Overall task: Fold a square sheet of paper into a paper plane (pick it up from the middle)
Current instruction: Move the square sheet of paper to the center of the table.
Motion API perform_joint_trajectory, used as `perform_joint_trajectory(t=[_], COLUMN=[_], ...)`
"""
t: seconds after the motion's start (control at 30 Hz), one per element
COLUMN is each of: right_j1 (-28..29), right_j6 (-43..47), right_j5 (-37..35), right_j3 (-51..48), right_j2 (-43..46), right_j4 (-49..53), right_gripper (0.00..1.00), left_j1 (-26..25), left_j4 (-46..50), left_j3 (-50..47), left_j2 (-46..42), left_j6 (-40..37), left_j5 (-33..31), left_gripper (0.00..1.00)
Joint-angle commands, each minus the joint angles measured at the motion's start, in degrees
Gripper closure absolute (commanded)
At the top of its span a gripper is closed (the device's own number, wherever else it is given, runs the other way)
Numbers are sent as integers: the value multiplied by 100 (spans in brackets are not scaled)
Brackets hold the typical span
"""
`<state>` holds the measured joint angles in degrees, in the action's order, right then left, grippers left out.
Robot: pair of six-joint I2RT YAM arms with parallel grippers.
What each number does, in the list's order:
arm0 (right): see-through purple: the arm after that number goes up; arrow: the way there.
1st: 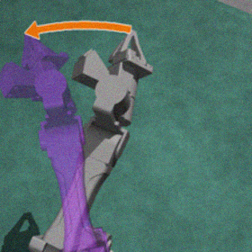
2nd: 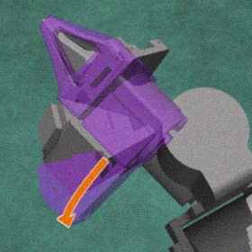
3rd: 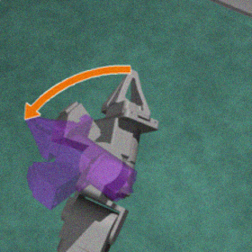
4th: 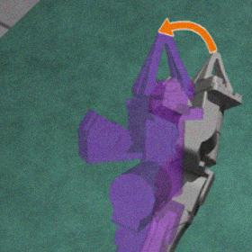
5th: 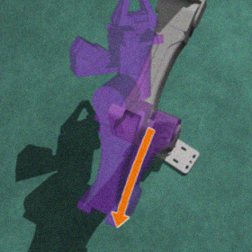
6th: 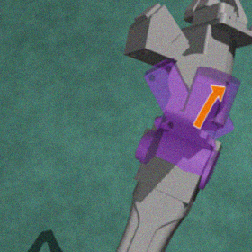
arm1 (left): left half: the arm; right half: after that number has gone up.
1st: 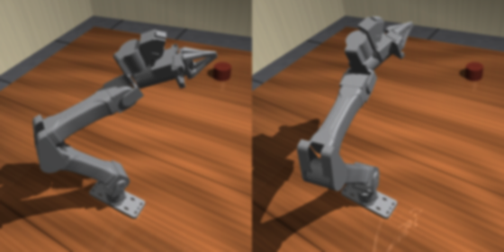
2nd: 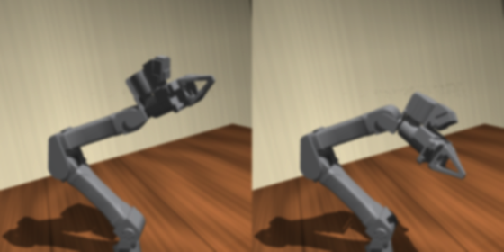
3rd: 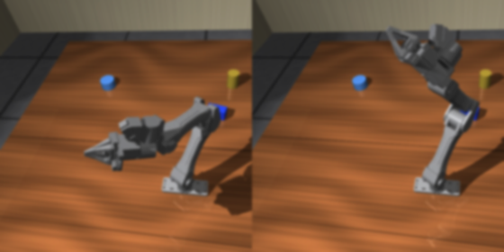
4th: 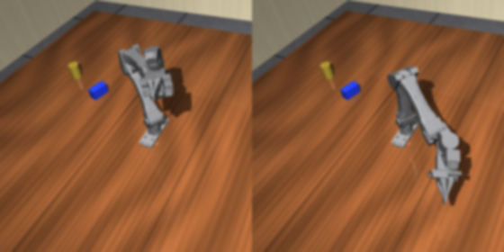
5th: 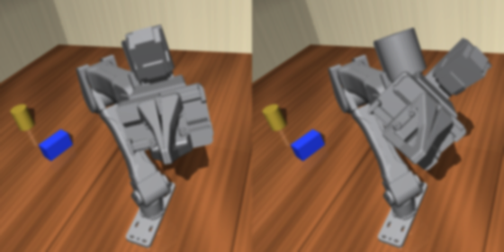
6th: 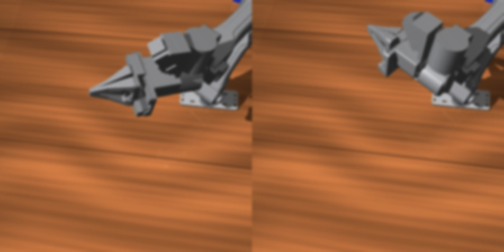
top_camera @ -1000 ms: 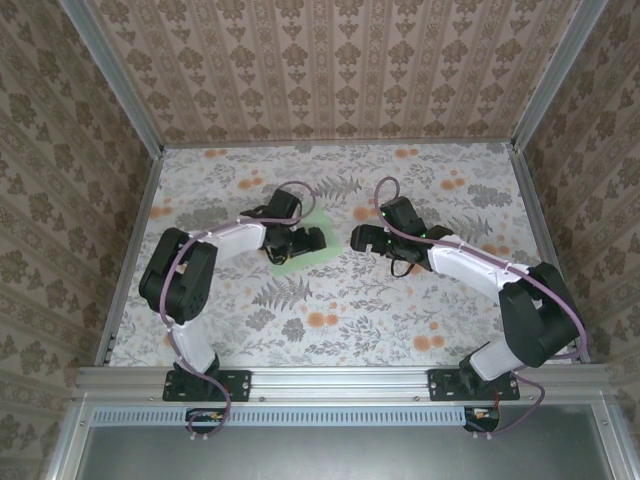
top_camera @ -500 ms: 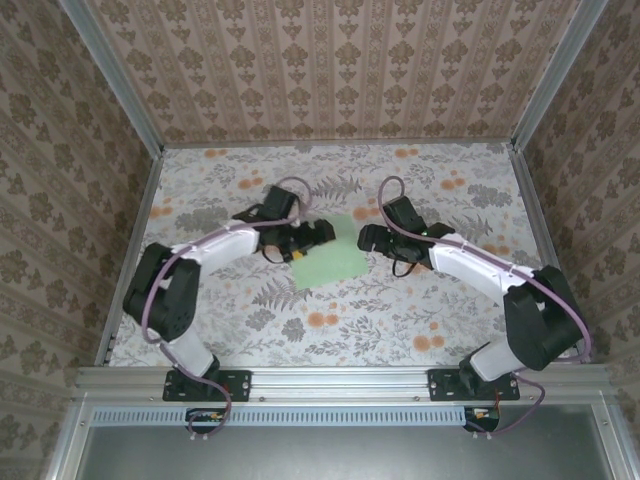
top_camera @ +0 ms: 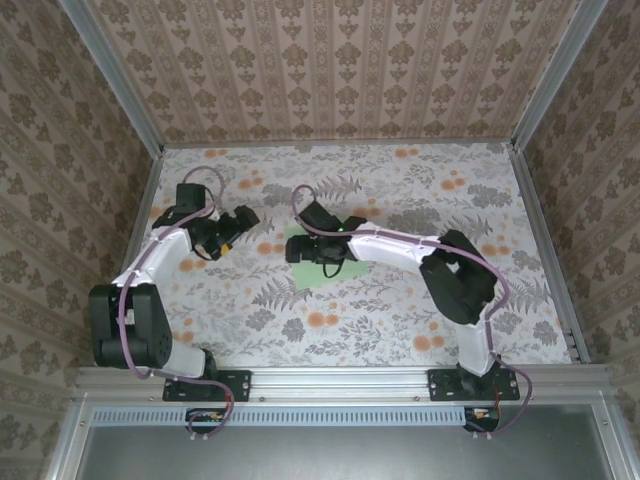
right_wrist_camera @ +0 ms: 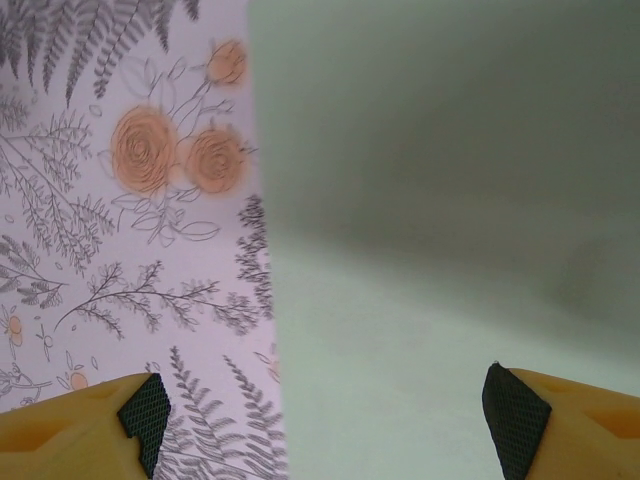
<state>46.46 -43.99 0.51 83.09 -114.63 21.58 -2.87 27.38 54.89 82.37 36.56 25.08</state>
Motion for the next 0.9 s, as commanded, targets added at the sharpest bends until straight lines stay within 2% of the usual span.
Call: perform_joint_trajectory(t=[0.0, 0.13, 0.3, 0.47, 0.6, 0.77, 0.87], right_j1=[78, 126, 120, 111, 105, 102, 92], right_j6=[-172, -91, 104, 386, 1024, 1226, 1219], right_j5=[189, 239, 161, 123, -6, 233, -148], right_j3=[313, 406, 3, -914, -1458, -891, -574], right_j2=[-398, -639, -550, -61, 467, 855, 948], right_j4=[403, 671, 889, 1174, 1481, 1998, 2330], right_gripper=[15, 15, 15, 14, 14, 13, 5], left_j1=[140, 153, 156, 160, 166, 165, 173], left_j4=[262, 215, 193, 180, 157, 215, 259], left_j3=[-112, -97, -71, -69, -67, -45, -54], left_j2=[-195, -147, -85, -76, -77, -264, -422], left_j6=[-351, -356, -353, -355, -355, -401, -483], left_j5=[28, 85, 137, 177, 181, -84, -194], left_gripper=[0, 0, 0, 0, 0, 0, 0])
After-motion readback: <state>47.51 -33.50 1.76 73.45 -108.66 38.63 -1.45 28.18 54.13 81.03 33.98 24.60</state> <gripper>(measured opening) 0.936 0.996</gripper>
